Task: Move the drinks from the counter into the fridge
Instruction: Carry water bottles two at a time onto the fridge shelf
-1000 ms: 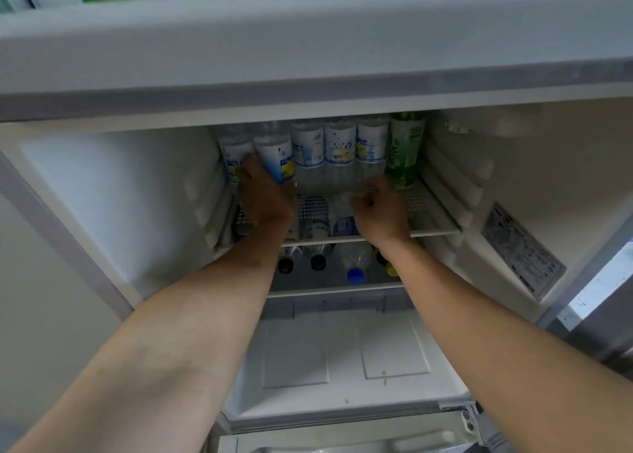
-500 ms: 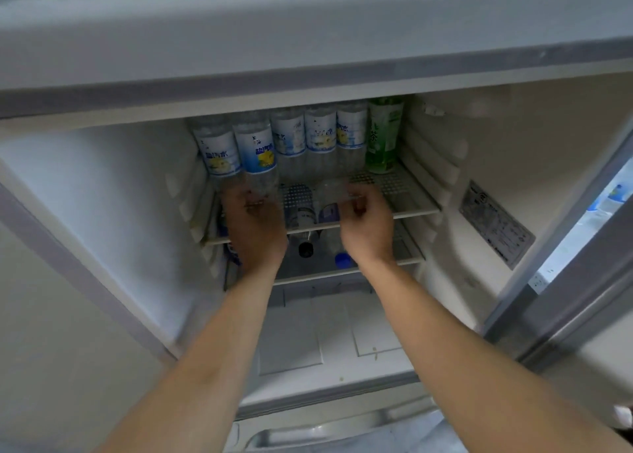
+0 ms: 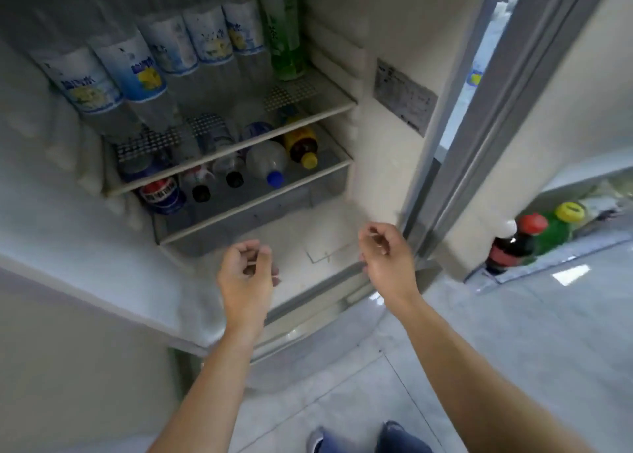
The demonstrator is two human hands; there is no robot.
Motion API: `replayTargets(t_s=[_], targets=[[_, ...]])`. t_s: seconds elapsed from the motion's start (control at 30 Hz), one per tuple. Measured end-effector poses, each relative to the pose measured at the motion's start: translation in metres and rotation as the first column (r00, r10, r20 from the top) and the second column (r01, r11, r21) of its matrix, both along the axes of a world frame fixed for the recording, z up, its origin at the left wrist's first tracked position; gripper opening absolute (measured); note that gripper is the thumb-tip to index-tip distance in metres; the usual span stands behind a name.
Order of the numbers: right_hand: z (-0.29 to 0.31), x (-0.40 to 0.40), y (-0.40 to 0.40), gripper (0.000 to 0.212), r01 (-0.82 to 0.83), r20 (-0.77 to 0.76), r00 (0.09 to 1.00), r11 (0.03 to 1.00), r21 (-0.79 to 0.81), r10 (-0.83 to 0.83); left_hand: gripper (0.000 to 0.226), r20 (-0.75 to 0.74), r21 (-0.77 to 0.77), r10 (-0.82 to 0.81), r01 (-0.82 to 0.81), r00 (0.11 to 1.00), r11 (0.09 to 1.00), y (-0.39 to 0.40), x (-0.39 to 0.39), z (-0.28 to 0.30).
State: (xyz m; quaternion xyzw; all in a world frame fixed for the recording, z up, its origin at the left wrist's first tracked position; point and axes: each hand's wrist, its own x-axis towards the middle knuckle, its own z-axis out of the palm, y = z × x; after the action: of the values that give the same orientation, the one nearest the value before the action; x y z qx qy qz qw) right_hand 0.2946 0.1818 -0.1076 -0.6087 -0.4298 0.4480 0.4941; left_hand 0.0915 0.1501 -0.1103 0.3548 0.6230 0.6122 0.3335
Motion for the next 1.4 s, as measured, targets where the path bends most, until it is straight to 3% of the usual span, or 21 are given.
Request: replayTargets(t_s=[0.13,0.3,0.43,0.57,0.7,0.83,1.07,1.23,1.4], targets=[[-0.03,0.054,-0.049,0.023,0.076,0.017,0.997,0.985,-0.155,-0.074,0.015,0.03,-0.212,-0.169,0.172,0.985,0.962,-0.02,0.022,-0.042],[-0.058,0.114,-0.11,0.016,0.199,0.072,0.98,0.944,-0.263,-0.186,0.005,-0.06,-0.395,-0.379,0.327,0.923,0.858,-0.053,0.061,-0.089],[-0.086,0.166,-0.178,0.016,0.288,0.072,0.957,0.881,-0.376,-0.282,0.007,-0.046,-0.58,-0.527,0.407,0.849,0.705,-0.097,0.092,-0.129],[-0.124,0.227,-0.26,0.019,0.412,0.113,0.904,0.772,-0.483,-0.412,0.005,-0.054,-0.718,-0.594,0.383,0.802,0.582,-0.145,0.116,-0.164],[-0.158,0.274,-0.348,0.026,0.474,0.144,0.856,0.643,-0.601,-0.497,0.014,0.007,-0.844,-0.666,0.361,0.746,0.396,-0.192,0.131,-0.189],[-0.182,0.303,-0.426,0.032,0.524,0.186,0.793,0.494,-0.694,-0.58,0.015,0.03,-0.901,-0.71,0.326,0.704,0.285,-0.22,0.146,-0.198],[-0.2,0.313,-0.518,0.029,0.569,0.241,0.636,0.235,-0.788,-0.733,0.01,0.049,-0.936,-0.799,0.306,0.599,0.172,-0.215,0.187,-0.203],[-0.186,0.31,-0.536,0.027,0.602,0.289,0.526,0.11,-0.791,-0.8,0.013,0.074,-0.952,-0.896,0.299,0.438,0.068,-0.173,0.23,-0.214],[-0.176,0.306,-0.534,0.022,0.607,0.294,0.473,0.065,-0.792,-0.83,0.018,0.086,-0.92,-0.962,0.39,0.258,0.022,-0.113,0.311,-0.223]])
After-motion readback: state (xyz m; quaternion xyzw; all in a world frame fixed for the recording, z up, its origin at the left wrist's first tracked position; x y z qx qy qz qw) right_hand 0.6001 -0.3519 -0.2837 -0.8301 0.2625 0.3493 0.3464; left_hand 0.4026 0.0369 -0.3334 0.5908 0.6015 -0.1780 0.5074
